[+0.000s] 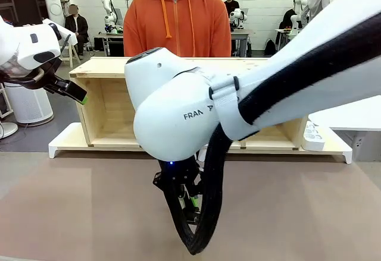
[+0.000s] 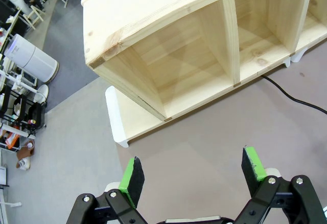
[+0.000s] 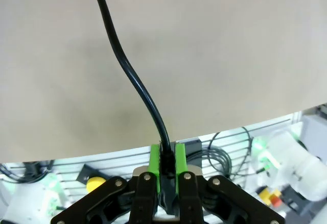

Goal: Perform cable management.
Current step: Pull the grasped Power Cable to the location of the Power Strip.

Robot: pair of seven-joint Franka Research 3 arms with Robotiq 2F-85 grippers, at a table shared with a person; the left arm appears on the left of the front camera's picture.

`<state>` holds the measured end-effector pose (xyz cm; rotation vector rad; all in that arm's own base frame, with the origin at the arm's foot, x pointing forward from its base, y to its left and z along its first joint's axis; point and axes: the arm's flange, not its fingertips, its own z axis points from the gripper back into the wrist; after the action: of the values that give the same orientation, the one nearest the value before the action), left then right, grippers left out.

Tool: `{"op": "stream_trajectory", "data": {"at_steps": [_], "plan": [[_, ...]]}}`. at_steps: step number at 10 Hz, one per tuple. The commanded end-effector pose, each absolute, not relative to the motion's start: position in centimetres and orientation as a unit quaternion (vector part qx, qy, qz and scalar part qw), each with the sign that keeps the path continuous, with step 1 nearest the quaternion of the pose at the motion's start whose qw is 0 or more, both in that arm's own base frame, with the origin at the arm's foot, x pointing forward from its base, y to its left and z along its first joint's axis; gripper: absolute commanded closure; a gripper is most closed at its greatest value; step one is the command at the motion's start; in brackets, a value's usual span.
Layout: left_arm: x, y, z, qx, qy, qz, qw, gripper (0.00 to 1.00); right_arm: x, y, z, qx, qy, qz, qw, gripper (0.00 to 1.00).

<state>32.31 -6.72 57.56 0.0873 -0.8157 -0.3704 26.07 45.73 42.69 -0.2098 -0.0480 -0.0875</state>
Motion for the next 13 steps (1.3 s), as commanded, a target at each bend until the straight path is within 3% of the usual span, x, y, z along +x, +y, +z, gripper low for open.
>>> {"op": "stream_trajectory", "data": {"at_steps": [1, 2, 7, 13], "plan": [[32.3, -6.6, 57.5, 0.040, -0.394, -0.179, 0.901, 0.00, 25.9, 44.8, 41.7, -0.094, -0.065, -0.076, 0.991, 0.86], [32.3, -6.6, 57.5, 0.040, -0.394, -0.179, 0.901, 0.00, 26.1, 45.7, 42.7, -0.105, -0.024, -0.044, 0.993, 0.86], [32.3, -6.6, 57.5, 0.040, -0.394, -0.179, 0.901, 0.00, 26.1, 45.5, 42.4, -0.101, -0.034, -0.048, 0.993, 0.86], [32.3, -6.6, 57.5, 0.040, -0.394, -0.179, 0.901, 0.00, 21.8, 36.7, 45.6, -0.114, 0.043, 0.016, 0.992, 0.86]]}}
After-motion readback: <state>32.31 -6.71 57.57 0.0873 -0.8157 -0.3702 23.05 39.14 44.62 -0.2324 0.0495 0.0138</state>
